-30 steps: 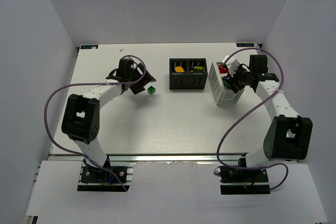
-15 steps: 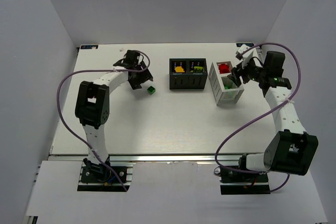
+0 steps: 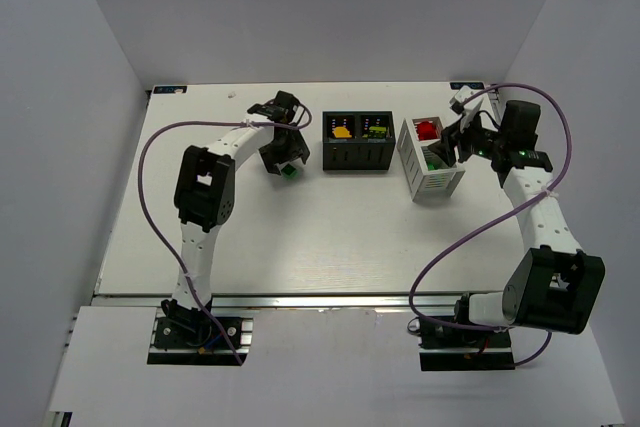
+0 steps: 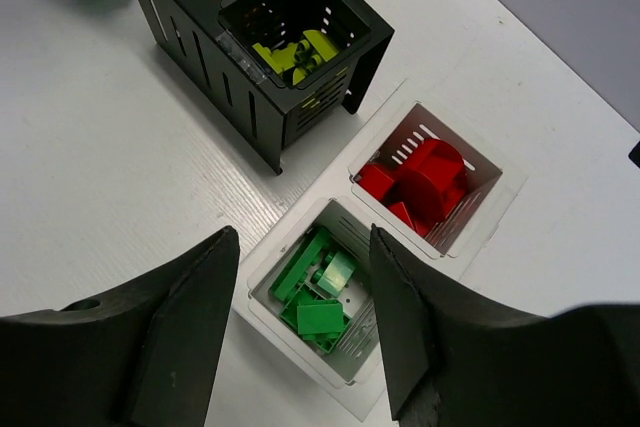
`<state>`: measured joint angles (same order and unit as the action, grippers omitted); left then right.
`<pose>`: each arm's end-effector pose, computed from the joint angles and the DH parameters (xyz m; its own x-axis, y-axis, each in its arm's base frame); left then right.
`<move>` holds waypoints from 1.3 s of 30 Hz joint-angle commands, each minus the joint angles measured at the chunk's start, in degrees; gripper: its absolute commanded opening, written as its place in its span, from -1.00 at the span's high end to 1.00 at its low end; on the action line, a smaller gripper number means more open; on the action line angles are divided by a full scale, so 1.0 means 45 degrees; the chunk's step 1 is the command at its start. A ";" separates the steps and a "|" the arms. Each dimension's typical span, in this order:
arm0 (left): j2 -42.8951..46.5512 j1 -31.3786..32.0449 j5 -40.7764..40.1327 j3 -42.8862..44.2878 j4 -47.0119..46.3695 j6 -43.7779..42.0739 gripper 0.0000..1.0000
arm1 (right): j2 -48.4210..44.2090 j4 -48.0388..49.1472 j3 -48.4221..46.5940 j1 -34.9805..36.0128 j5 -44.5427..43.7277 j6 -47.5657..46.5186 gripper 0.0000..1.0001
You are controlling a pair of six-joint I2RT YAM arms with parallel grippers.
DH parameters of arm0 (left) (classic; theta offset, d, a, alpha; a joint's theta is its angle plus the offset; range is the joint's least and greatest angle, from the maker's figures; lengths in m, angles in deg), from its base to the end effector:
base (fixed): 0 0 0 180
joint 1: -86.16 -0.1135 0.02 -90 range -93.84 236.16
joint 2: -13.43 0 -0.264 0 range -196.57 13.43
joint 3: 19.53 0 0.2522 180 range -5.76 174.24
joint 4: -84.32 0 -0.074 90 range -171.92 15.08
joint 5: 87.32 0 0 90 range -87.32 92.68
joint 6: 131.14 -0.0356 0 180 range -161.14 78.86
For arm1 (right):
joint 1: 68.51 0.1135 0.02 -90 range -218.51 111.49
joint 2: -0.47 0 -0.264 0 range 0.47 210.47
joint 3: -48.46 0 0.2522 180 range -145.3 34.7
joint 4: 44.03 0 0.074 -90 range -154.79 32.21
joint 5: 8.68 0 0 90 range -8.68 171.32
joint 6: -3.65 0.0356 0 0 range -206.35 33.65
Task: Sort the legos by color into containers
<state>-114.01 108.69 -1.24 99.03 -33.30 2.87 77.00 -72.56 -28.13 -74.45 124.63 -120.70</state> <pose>0.4303 -0.1759 0.1805 -0.8806 -0.3851 -0.2760 -0.3474 0.9209 -0.1767 0.2995 -0.0066 0.3229 -0.0955 -0.4029 -0.9103 -0.7005 0.6769 -0.2260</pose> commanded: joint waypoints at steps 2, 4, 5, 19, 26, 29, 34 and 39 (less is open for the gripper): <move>-0.0021 0.0034 -0.1237 0.0639 0.1811 0.0513 -0.64 | -0.0386 0.0820 0.0231 -0.0068 0.0298 0.0406 -0.21; 0.0077 0.0034 -0.1335 0.0444 0.1754 0.0726 -0.61 | -0.0406 0.0936 0.0328 -0.0088 0.0317 0.0504 -0.21; 0.0058 0.0034 -0.1548 0.0346 0.1812 0.0825 -0.61 | -0.0406 0.0957 0.0348 -0.0107 0.0336 0.0523 -0.21; -0.0412 0.0053 -0.0750 0.0444 0.1207 0.1158 0.20 | -0.0620 0.1015 0.0505 -0.0146 0.0493 0.0641 -0.19; 0.0914 0.0073 -0.0790 -0.0531 0.1072 0.0749 0.84 | -0.0816 0.0801 0.0369 -0.0205 0.1350 0.0641 -0.02; 0.2339 0.0170 0.0282 -0.2052 -0.0253 0.0125 1.00 | -0.0835 0.0897 0.0154 -0.0224 0.1800 0.1069 0.43; 0.5015 0.0911 0.2433 -0.4691 -0.3965 -0.0949 1.00 | -0.0855 0.1853 0.0114 -0.0283 0.1821 0.2725 1.00; 0.5877 0.2317 0.5204 -0.5397 -0.7537 -0.1771 1.00 | -0.0933 0.2791 0.0192 -0.0419 0.1723 0.3589 1.00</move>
<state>-90.97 115.66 11.87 75.60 -52.43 -1.24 74.62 -65.10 -25.61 -75.78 131.08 -108.85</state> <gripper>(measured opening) 0.462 0.009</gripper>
